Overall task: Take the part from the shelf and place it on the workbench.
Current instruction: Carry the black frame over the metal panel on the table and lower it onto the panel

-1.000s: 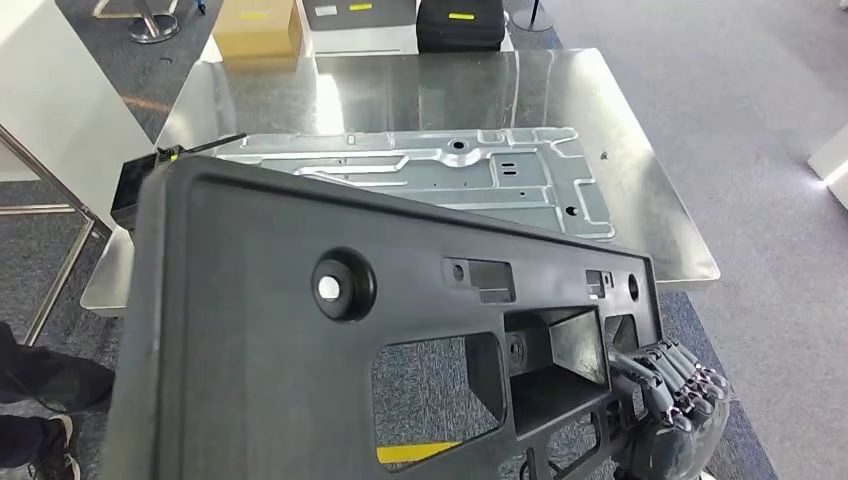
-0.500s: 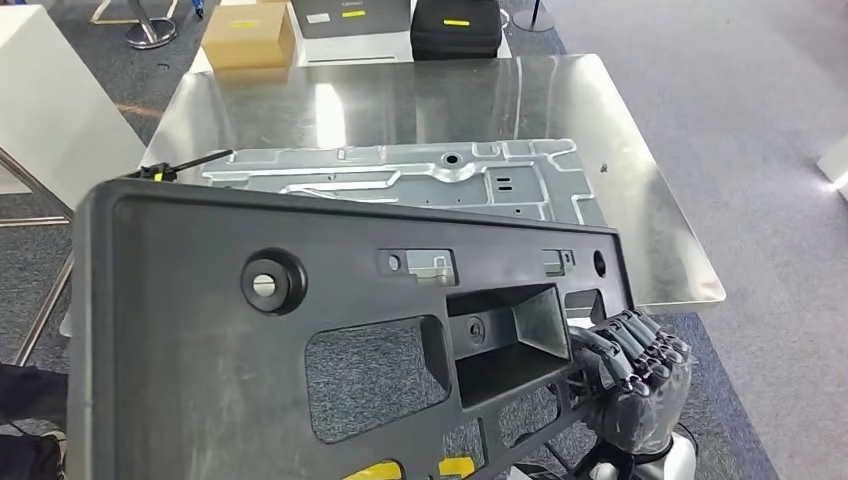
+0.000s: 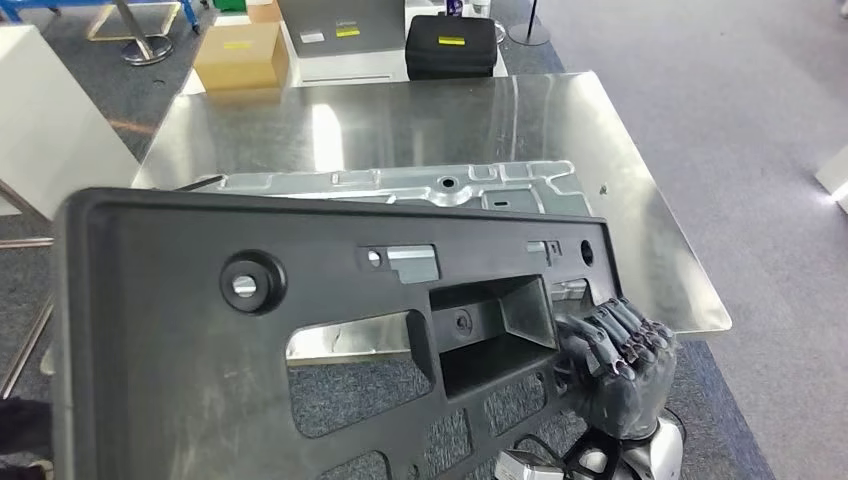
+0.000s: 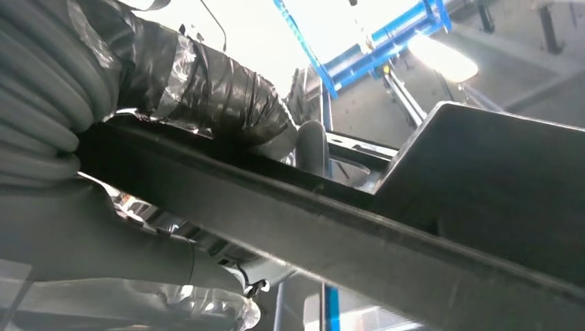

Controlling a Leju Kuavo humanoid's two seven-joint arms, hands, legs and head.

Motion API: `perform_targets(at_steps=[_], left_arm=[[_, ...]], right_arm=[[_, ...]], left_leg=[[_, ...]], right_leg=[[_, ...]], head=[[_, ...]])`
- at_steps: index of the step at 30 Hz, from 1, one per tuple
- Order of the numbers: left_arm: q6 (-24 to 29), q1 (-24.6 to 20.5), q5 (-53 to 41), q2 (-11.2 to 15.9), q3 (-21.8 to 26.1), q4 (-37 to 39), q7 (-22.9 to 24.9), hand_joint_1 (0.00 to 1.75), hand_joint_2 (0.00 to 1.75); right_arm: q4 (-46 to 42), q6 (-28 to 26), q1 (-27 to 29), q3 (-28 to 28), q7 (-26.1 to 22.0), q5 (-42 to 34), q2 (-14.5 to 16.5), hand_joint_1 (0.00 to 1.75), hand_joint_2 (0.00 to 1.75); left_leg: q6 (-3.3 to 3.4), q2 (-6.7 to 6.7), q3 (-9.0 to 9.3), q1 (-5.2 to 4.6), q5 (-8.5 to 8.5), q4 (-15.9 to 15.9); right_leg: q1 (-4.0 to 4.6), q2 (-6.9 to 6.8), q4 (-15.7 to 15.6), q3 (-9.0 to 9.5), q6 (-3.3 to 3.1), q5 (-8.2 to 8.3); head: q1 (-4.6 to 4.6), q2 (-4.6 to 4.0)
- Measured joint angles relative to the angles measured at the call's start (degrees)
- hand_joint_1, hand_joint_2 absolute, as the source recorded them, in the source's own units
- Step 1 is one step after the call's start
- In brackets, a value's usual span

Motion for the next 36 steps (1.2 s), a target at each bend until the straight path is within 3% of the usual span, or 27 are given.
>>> perform_targets(at_steps=[3,6,7,8,10,12,18,21,27,31,36], left_arm=[[0.0,0.1,-0.1,0.3,0.0,0.0,-0.1,0.00,1.75],[3.2,0.2,-0.4,-0.1,0.0,0.0,1.7,0.00,1.75],[4.6,0.2,-0.6,-0.4,0.0,0.0,2.3,0.00,1.75],[5.5,0.2,-0.6,-0.6,0.0,0.0,2.5,0.00,1.75],[9.0,0.6,-0.8,-1.7,0.0,0.0,3.9,0.00,1.75],[12.2,0.7,-1.2,-3.0,0.0,0.1,4.9,0.00,1.75],[4.9,0.1,-2.2,-1.3,0.0,0.1,0.3,0.00,1.75],[4.4,-0.1,-2.8,-0.3,-0.1,0.1,-0.2,0.00,1.75],[5.0,0.1,-3.0,0.5,-0.1,0.1,-0.1,0.00,1.75],[5.3,0.1,-3.3,0.5,-0.1,0.1,0.0,0.00,0.00],[5.5,0.1,-4.1,0.5,-0.2,0.1,0.2,0.00,0.00]], right_arm=[[0.4,0.0,-0.6,0.3,0.3,0.2,0.0,1.75,1.75],[1.1,0.0,-0.8,0.7,0.5,0.1,-0.4,1.75,1.75],[1.3,0.0,-0.5,0.7,0.4,0.0,-0.6,1.75,1.75],[1.3,0.0,-0.4,0.7,0.4,0.0,-0.7,1.75,1.75],[1.3,0.0,0.1,0.7,0.0,-0.4,-0.9,1.75,1.75],[1.0,0.0,0.9,0.7,-0.5,-1.1,-1.2,1.75,1.75],[1.1,0.0,0.4,0.7,-0.1,0.3,-1.3,1.68,1.75],[1.3,0.0,0.1,0.7,-0.1,0.7,-1.3,1.51,1.75],[1.8,0.0,-0.5,0.8,0.9,1.8,-1.3,1.52,1.75],[2.6,0.0,-1.4,1.6,2.0,3.4,-1.3,1.54,1.75],[3.7,0.0,-2.7,2.8,3.7,5.6,-1.3,1.62,1.75]], left_leg=[[0.49,-0.06,0.34,0.12,-0.15,-0.3],[1.87,-0.14,2.65,0.62,-1.47,-1.5],[1.96,-0.17,3.42,0.61,-2.08,-1.5],[1.85,-0.20,4.12,0.62,-2.57,-1.5],[1.49,-0.21,5.66,0.61,-3.80,-1.5],[0.95,-0.28,6.34,0.43,-4.82,-1.2],[0.75,-0.06,6.55,0.28,-5.01,-1.6],[0.75,-0.05,6.84,0.28,-5.23,-2.2],[0.34,-0.05,6.91,0.28,-5.14,-2.5],[-0.05,-0.05,6.95,0.27,-5.07,-2.5],[-0.07,-0.04,7.06,0.24,-5.07,-2.5]], right_leg=[[-0.01,-0.08,0.4,-0.12,0.40,-0.51],[-0.15,-0.22,13.0,-8.10,1.51,-4.06],[-0.22,-0.22,15.9,-10.86,1.62,-3.66],[-0.24,-0.23,15.0,-11.38,1.61,-1.67],[-0.20,-0.30,8.4,-9.81,1.31,4.02],[0.04,-0.35,3.1,-8.07,0.85,6.67],[0.24,0.10,1.7,-7.56,0.07,5.75],[0.27,-0.01,1.7,-7.43,-0.19,5.49],[0.31,-0.05,1.7,-7.29,-0.42,5.43],[0.29,-0.06,1.7,-7.22,-0.50,5.50],[0.25,-0.07,1.7,-7.06,-0.49,5.55]], head=[[0.04,0.00],[0.15,0.00],[0.14,0.00],[0.15,0.00],[0.14,0.00],[0.14,0.00],[0.12,0.00],[0.11,0.00],[0.11,0.00],[0.11,0.00],[0.11,0.00]])
